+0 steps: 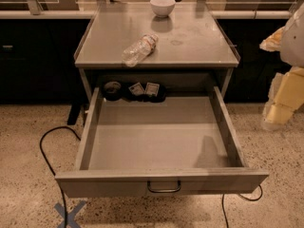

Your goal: Close top drawer

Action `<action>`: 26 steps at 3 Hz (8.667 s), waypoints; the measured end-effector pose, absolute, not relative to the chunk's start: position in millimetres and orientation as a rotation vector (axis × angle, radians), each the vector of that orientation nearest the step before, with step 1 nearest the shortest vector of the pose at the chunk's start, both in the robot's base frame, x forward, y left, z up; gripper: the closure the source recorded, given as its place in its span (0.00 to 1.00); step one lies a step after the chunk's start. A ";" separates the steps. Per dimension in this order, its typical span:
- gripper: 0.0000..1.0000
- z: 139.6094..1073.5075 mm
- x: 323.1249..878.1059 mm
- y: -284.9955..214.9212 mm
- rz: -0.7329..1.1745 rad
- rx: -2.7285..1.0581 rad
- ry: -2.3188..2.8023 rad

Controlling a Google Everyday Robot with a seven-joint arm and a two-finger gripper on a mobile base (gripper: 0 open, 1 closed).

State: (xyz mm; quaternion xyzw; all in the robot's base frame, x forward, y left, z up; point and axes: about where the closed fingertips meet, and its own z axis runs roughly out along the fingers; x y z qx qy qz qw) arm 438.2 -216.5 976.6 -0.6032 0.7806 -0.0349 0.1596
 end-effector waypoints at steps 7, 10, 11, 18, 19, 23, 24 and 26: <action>0.00 786.2 358.2 -122.6 0.287 -1.708 2.137; 0.00 688.0 332.8 -100.4 0.480 -1.718 2.082; 0.00 673.0 319.3 -90.9 0.528 -1.736 2.074; 0.00 628.8 317.6 -117.4 0.571 -1.715 2.154; 0.00 626.8 383.8 -118.6 0.514 -1.759 2.133; 0.00 662.4 463.9 -73.0 0.441 -1.908 1.960; 0.00 673.8 494.6 -54.3 0.434 -1.946 1.908; 0.00 667.6 491.4 -70.9 0.429 -1.883 1.955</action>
Offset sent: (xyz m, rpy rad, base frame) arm 0.0025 0.0175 -0.0274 0.0677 -0.0157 -0.0125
